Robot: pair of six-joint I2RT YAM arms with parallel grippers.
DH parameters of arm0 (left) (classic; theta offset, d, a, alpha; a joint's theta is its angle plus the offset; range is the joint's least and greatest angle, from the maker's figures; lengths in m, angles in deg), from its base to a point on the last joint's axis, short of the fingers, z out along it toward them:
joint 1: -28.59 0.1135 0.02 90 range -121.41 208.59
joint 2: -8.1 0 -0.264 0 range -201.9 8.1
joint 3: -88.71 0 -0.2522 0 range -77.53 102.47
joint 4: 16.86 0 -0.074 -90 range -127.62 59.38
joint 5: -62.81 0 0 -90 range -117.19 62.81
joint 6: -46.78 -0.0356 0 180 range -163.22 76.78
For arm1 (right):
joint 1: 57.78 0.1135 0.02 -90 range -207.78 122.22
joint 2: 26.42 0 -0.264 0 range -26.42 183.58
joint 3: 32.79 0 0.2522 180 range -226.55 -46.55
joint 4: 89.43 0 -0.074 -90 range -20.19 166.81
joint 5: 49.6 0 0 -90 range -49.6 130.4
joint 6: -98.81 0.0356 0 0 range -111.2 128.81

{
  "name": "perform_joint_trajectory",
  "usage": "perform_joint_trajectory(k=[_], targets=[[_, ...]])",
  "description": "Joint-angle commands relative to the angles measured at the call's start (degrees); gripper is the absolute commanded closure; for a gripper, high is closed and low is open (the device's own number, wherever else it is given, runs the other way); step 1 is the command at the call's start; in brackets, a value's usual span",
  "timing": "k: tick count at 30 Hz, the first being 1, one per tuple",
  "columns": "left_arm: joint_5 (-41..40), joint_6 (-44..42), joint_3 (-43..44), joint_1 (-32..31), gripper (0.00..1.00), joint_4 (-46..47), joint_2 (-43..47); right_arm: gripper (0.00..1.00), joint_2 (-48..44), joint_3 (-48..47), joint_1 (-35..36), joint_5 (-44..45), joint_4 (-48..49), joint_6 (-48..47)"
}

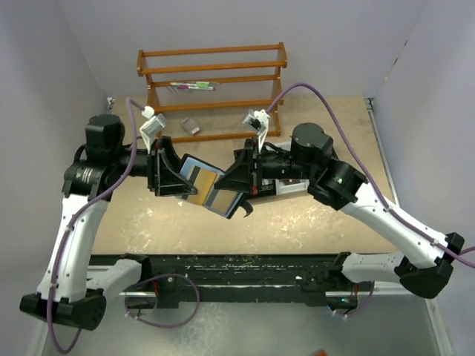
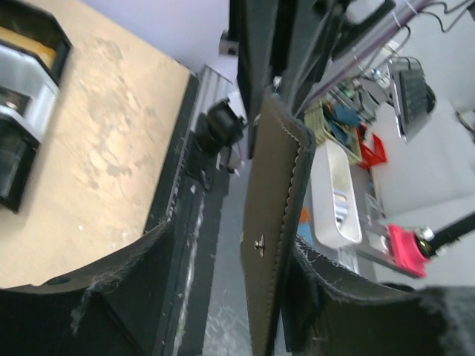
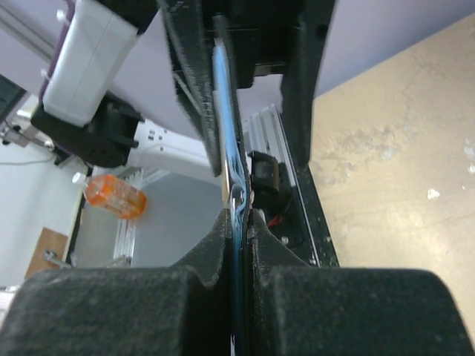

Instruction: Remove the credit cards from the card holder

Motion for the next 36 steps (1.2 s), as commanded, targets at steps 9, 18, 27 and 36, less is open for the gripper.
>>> perform_joint_trajectory(k=[9,18,27,36], targets=[[5.9,-21.8,0.8,0.1,0.45,-18.1,-4.0,1.00,11.7,-22.9,0.1,3.3,-35.5,-15.5],[12.7,-20.4,-2.5,0.0,0.87,-16.7,-2.5,1.00,11.6,-22.5,0.0,-4.4,-32.6,-13.5],[8.0,-21.4,-2.5,0.1,0.43,-18.9,-2.2,1.00,14.6,-25.7,0.0,-6.1,-33.6,-13.4],[10.1,-20.6,-4.0,0.1,0.73,-18.1,-1.8,1.00,16.4,-28.6,0.0,-6.7,-36.3,-13.4]])
